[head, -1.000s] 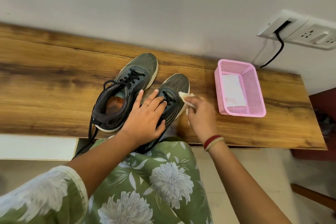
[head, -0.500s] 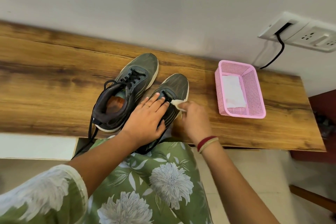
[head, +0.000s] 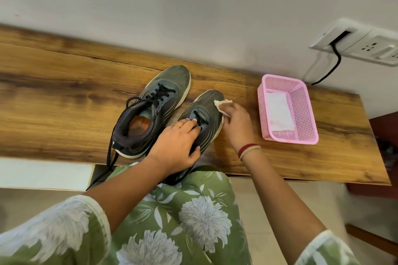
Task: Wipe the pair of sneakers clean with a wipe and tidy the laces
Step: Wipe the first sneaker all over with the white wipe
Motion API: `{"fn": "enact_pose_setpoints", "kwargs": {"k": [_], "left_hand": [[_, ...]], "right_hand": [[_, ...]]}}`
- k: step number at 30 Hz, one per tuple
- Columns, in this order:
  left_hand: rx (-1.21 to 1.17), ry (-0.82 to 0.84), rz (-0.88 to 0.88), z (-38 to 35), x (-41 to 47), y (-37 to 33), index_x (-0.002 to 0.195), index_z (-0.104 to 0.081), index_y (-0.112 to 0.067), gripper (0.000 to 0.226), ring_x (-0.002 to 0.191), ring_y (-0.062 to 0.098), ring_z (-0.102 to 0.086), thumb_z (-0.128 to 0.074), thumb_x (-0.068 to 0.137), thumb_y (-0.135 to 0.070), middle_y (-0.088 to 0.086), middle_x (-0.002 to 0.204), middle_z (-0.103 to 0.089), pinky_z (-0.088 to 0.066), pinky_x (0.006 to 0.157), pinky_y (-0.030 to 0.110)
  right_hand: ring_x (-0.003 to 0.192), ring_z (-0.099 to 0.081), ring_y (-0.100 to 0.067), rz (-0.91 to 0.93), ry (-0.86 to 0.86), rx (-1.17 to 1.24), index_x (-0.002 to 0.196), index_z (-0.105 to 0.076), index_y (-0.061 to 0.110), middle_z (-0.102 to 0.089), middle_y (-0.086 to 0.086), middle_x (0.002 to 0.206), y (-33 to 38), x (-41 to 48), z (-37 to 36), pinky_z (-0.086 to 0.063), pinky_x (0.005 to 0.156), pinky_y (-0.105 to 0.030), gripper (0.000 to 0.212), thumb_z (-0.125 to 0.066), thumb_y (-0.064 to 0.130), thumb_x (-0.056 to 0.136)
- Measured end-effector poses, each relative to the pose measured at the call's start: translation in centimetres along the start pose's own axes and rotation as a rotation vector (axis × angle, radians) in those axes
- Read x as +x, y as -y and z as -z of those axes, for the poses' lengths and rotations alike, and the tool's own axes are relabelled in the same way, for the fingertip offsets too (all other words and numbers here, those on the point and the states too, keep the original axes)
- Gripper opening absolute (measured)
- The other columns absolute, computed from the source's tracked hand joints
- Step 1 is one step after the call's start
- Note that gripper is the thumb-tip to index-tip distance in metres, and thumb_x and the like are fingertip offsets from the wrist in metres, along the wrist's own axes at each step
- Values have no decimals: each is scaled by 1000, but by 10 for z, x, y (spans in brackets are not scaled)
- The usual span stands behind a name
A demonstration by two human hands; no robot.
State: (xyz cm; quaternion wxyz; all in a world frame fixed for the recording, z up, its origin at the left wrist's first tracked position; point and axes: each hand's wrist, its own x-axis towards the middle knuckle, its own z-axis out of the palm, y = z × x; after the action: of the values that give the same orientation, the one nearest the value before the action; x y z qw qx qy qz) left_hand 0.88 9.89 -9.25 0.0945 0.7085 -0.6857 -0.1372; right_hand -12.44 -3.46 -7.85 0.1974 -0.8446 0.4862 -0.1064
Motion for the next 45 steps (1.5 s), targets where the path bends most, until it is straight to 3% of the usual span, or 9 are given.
{"fn": "enact_pose_setpoints", "kwargs": {"k": [6,12,20,23,25,34,39,41,45], "left_hand": [[-6,17,15,0,0,0,135,-49,-13,60,136,23,-36,-42,85,-45,8,144,-44,-35,106,35],[-20,22,14,2,-1,-2,137,-46,-14,57,137,21,-34,-44,88,-42,6,145,-42,-36,106,35],[-33,-1,17,4,-2,-2,124,-59,-11,53,122,26,-52,-48,80,-40,10,130,-56,-48,92,37],[-32,3,8,4,-2,-2,130,-54,-12,56,128,25,-46,-43,83,-41,9,137,-51,-45,97,36],[-32,15,9,5,-2,-2,134,-51,-12,58,132,24,-42,-40,85,-42,8,141,-47,-42,100,36],[-20,32,25,4,-1,-2,128,-55,-11,57,126,26,-48,-45,81,-41,10,136,-52,-45,96,35],[-20,32,12,5,-2,-3,137,-47,-13,57,133,24,-40,-43,87,-41,9,143,-44,-40,101,34],[-13,32,7,5,-1,-2,139,-43,-14,58,135,22,-36,-41,89,-42,7,146,-40,-38,103,33],[-12,32,16,4,-1,-1,138,-45,-14,58,134,22,-38,-39,87,-42,7,145,-41,-41,100,34]], "right_hand": [[106,-46,-24,185,60,-217,119,-61,10,-56,-8,112,9,-25,-25,-38,88,-29,34,-46,1,90],[113,-47,-27,12,-121,-34,119,-62,8,-57,-11,119,0,7,9,-37,98,-34,32,-49,2,90],[104,-44,-24,120,105,-179,121,-61,10,-55,-8,111,20,-15,-22,-40,90,-34,37,-42,0,91],[103,-50,-14,-75,134,78,115,-65,15,-56,1,114,17,-6,2,-41,91,-25,32,-49,2,90],[109,-53,-19,-175,-48,190,116,-64,15,-55,-4,122,14,8,17,-43,96,-29,31,-51,3,90],[112,-41,-29,19,26,-284,123,-56,8,-48,-12,122,36,-7,-31,-38,93,-37,37,-40,2,90],[105,-55,-21,-143,132,141,111,-68,13,-61,-7,118,26,-2,-10,-43,91,-29,32,-49,0,88],[101,-58,-19,-261,-14,316,110,-68,16,-61,-6,120,17,7,7,-46,88,-28,30,-52,2,89],[113,-49,-24,-194,-110,100,121,-61,12,-53,-9,121,21,24,7,-40,94,-30,32,-49,5,92]]}}
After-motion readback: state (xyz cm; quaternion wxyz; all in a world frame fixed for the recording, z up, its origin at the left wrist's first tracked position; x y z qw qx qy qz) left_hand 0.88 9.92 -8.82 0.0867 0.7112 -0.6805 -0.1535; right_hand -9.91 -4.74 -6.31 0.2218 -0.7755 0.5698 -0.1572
